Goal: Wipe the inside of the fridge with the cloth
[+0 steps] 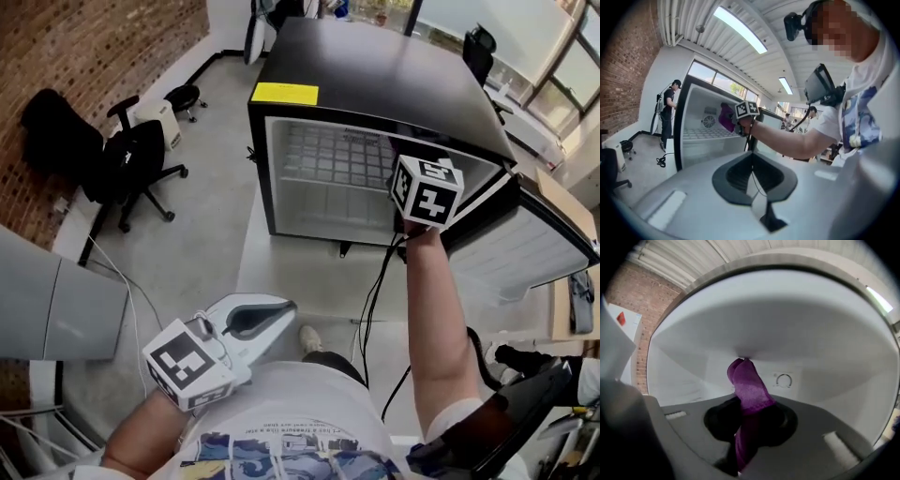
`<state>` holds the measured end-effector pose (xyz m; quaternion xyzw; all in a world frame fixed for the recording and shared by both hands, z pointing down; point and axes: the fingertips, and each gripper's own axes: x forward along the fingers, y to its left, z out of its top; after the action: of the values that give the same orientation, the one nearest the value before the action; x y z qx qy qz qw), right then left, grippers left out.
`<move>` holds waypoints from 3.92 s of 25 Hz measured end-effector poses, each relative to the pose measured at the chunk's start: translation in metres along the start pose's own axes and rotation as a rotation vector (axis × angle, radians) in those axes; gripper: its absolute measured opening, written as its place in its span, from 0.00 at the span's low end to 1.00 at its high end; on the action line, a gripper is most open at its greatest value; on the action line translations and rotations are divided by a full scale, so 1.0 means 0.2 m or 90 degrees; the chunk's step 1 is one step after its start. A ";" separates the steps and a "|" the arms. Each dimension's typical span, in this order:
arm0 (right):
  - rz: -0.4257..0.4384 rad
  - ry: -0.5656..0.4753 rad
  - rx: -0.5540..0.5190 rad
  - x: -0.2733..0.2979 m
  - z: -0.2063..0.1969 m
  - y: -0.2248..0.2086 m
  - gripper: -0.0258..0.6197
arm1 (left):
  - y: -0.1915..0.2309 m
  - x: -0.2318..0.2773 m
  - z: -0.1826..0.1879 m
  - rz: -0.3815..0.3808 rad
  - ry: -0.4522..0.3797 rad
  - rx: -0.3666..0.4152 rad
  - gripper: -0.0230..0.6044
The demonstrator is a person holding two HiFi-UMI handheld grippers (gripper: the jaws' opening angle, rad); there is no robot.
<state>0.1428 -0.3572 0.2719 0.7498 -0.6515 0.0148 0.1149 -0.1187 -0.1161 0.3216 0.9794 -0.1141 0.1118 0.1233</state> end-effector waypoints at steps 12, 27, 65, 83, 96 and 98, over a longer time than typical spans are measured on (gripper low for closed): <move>-0.079 0.117 -0.057 0.05 -0.35 -0.21 0.13 | -0.01 0.17 0.04 -0.048 0.003 0.009 0.05; 0.035 0.110 -0.053 0.22 -0.30 0.33 0.13 | 0.12 -0.08 -0.01 0.038 -0.014 -0.019 0.05; 0.019 0.007 0.017 -0.06 -0.07 0.15 0.13 | 0.00 -0.09 -0.04 -0.012 0.008 0.005 0.05; -0.060 0.098 -0.031 -0.10 -0.41 -0.16 0.13 | -0.06 0.12 -0.03 -0.068 0.035 0.003 0.05; 0.073 0.082 -0.033 0.01 -0.37 0.38 0.13 | -0.01 -0.01 -0.05 -0.003 0.028 -0.009 0.05; 0.094 0.076 -0.026 0.03 -0.35 0.47 0.13 | 0.00 -0.04 -0.06 0.010 0.023 -0.018 0.05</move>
<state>0.0613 -0.3611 0.3561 0.6949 -0.6973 0.0550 0.1672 -0.1275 -0.1107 0.3303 0.9745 -0.1212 0.1291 0.1381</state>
